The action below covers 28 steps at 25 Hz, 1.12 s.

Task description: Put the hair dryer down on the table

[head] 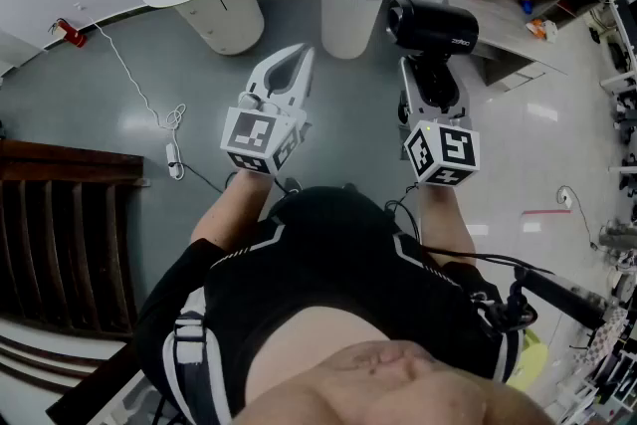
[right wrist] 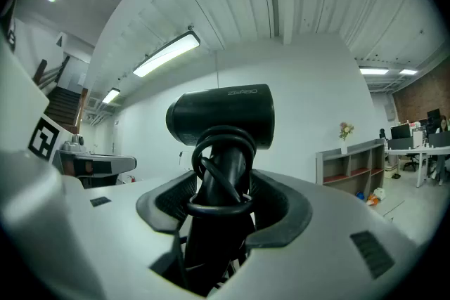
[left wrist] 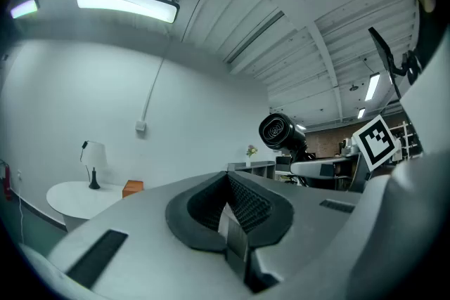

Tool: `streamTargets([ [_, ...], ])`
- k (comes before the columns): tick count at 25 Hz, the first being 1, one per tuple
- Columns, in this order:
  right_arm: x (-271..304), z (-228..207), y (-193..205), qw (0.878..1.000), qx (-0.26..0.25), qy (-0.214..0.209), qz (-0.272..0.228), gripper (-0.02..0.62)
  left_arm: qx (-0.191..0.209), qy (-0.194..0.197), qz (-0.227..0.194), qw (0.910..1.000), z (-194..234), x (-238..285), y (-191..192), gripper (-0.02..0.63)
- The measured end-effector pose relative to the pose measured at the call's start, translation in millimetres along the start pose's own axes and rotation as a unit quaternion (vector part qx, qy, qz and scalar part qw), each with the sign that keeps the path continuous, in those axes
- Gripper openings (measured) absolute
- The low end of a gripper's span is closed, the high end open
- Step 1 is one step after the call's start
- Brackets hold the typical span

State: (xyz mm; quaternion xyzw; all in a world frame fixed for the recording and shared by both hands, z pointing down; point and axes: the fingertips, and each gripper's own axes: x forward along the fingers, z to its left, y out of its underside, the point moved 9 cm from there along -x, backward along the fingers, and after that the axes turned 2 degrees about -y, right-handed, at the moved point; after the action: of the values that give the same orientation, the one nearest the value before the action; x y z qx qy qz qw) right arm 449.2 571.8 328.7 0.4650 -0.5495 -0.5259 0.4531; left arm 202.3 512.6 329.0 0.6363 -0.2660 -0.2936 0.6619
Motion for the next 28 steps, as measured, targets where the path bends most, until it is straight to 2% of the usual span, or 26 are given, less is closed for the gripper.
streamTargets([
  [13,0.7,11.5,-2.1,1.0,0.003,0.004,-0.004,0.25,-0.004,0.006,0.003,1.0,6.1,-11.2,-1.3,0.032],
  [18,7.2,17.1,-1.5,1.0,0.013,0.012,-0.007,0.25,-0.004,0.009,-0.001,0.9999,18.7,-12.2,-3.6,0.032],
  [28,27.9,46.0,-5.0,1.0,0.003,0.005,-0.007,0.25,-0.004,0.006,-0.003,1.0,50.2,-23.0,-5.0,0.032],
])
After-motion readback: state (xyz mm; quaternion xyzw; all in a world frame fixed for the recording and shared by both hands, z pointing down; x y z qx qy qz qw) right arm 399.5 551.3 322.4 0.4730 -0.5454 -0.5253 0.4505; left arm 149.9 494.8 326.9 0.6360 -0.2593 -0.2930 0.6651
